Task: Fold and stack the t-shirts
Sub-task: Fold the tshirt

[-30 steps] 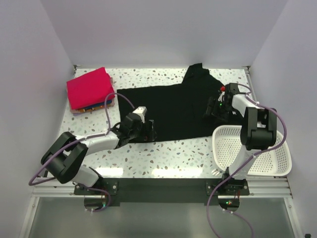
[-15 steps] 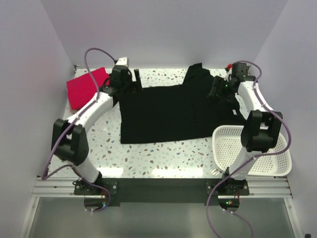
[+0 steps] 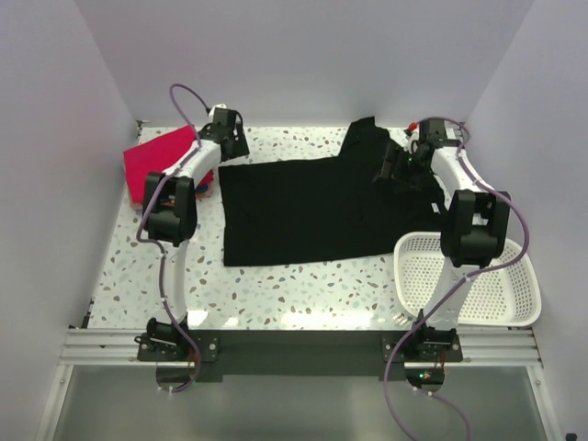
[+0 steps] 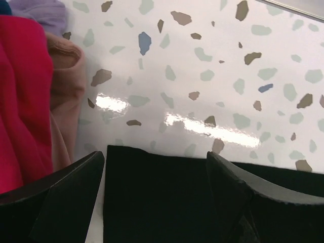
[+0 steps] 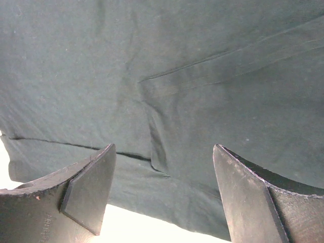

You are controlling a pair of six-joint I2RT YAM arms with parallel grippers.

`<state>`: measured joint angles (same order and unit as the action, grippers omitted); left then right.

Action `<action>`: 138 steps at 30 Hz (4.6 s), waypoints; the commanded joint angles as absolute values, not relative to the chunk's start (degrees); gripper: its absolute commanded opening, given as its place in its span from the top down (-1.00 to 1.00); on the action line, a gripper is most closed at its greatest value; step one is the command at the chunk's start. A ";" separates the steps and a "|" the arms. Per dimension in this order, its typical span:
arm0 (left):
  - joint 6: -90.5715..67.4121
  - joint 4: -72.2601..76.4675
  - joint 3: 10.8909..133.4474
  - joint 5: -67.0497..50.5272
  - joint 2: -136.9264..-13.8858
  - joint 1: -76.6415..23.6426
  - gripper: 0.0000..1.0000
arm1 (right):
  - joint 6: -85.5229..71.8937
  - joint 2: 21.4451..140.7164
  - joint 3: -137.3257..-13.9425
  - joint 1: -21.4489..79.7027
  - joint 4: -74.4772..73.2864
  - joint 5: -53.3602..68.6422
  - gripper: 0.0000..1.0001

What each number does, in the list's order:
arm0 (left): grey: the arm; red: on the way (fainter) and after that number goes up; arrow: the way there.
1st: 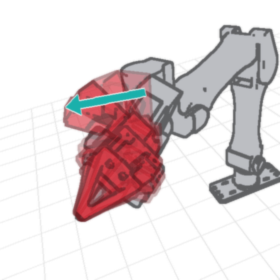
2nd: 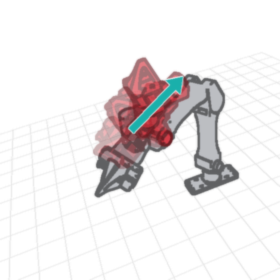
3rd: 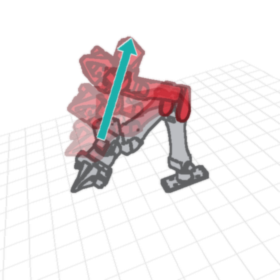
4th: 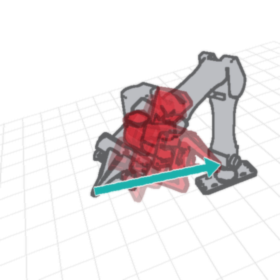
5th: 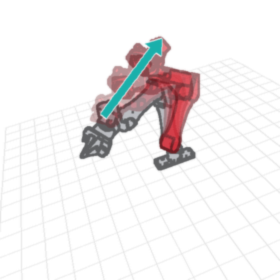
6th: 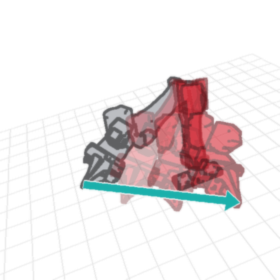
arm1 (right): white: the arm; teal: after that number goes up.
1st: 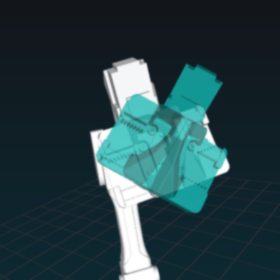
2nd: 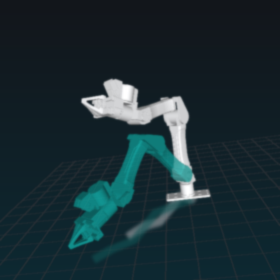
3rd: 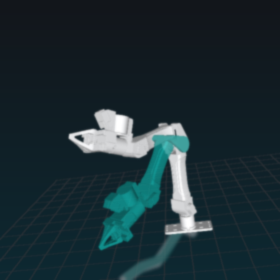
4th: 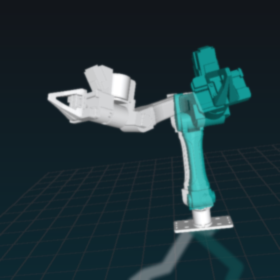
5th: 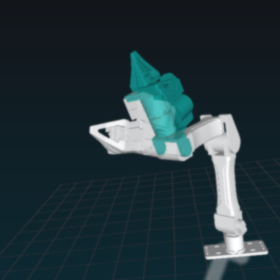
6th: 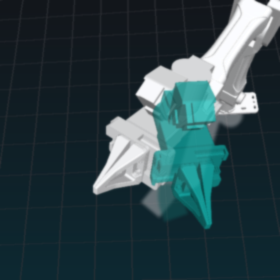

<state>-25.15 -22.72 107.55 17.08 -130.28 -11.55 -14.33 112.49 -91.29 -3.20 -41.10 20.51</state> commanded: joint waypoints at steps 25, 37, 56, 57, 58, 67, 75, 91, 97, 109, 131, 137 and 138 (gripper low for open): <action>-30.32 -18.37 99.49 19.95 -130.25 -7.30 -0.56 | -13.54 112.24 -91.41 -0.79 -39.46 22.94 -0.62; -29.27 -17.49 101.07 18.64 -131.84 -6.68 -0.20 | -12.75 113.55 -92.11 -0.44 -40.43 22.15 -0.62; -25.05 -14.59 100.99 11.69 -133.59 -6.77 0.77 | -13.18 120.93 -108.00 1.05 -44.91 22.06 -0.63; -24.87 -14.59 101.07 11.43 -133.59 -6.77 0.88 | -13.44 123.20 -112.11 1.14 -45.35 21.80 -0.63; -24.61 -14.59 100.99 11.25 -133.59 -6.77 0.94 | -13.45 124.53 -114.41 1.06 -46.40 21.27 -0.63; -23.38 -13.62 98.79 8.44 -130.96 -6.77 1.00 | -18.89 137.98 -129.46 0.97 -33.00 14.25 -0.62; -22.85 -12.40 95.28 7.03 -128.06 -6.77 1.00 | -20.74 143.52 -132.61 0.88 -27.15 9.93 -0.52; -22.59 -10.37 90.27 4.75 -127.44 -6.77 1.00 | -14.33 147.13 -129.73 0.97 -43.05 3.17 -0.56; -22.32 -8.88 86.58 4.48 -125.60 -6.77 1.00 | -11.78 144.41 -121.30 0.97 -46.14 1.67 -0.56; -21.71 -6.51 77.44 4.83 -119.36 -6.86 1.00 | -9.93 133.78 -104.06 0.97 -44.38 1.05 -0.56; -21.36 -9.32 81.91 4.83 -119.09 -7.12 1.00 | -18.63 145.71 -133.33 -2.72 -28.49 -2.20 -0.29; -21.18 -9.76 81.91 5.10 -118.65 -7.29 1.00 | -18.99 150.20 -138.34 -2.72 -24.70 -1.32 -0.28; -21.18 -9.76 81.83 5.10 -118.57 -7.29 1.00 | -18.81 150.21 -138.34 -2.72 -23.74 -1.32 -0.28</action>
<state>-22.85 -7.44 80.38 4.69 -119.90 -7.20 -17.98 149.64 -135.92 -3.14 -27.16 -1.80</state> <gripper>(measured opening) 0.019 0.637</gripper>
